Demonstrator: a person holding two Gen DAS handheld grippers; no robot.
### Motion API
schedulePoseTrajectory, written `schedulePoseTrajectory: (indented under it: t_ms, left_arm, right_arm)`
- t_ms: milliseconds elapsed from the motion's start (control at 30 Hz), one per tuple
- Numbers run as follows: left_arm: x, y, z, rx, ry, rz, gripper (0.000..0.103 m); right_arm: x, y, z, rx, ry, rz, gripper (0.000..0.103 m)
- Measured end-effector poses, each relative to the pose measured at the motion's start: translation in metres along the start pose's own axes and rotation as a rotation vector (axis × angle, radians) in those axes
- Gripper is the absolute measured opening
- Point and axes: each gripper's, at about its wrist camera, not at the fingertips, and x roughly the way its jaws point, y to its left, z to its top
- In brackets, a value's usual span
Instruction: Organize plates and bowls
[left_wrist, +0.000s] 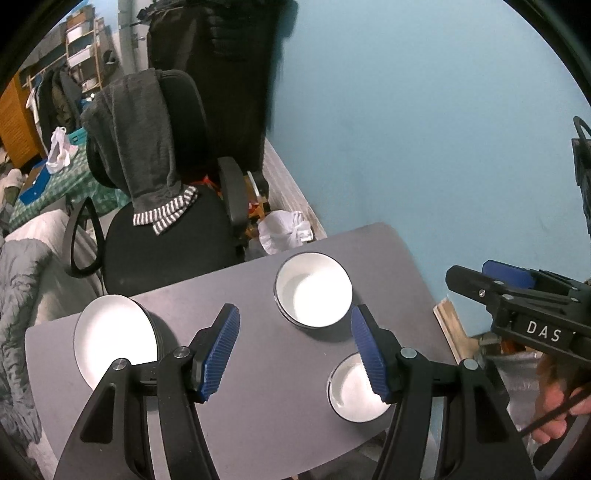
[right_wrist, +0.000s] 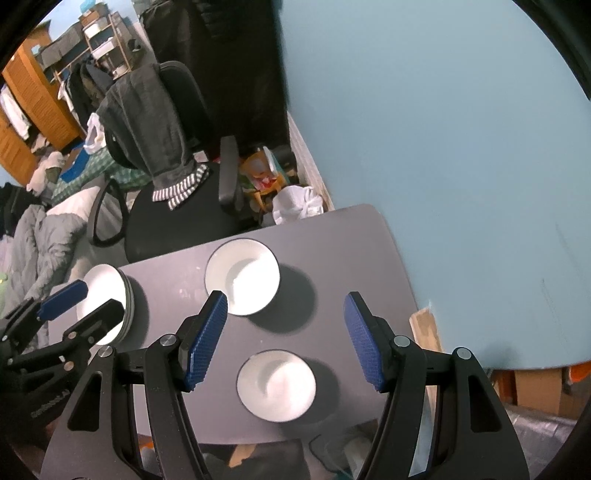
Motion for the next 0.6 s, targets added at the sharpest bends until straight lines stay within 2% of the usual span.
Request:
schedulePoseTrajectory:
  t_ms: [367,600]
  left_arm:
    - [-0.003,-0.02,-0.016,0.042,0.028,-0.02,0.064]
    - [0.002,-0.027,-0.025,0.079,0.054,-0.002,0.064]
  right_arm:
    - [-0.009,-0.022,-0.027,0.078,0.031,0.006,0.065]
    - [-0.004,-0.027,-0.039,0.104,0.054,0.014,0.065]
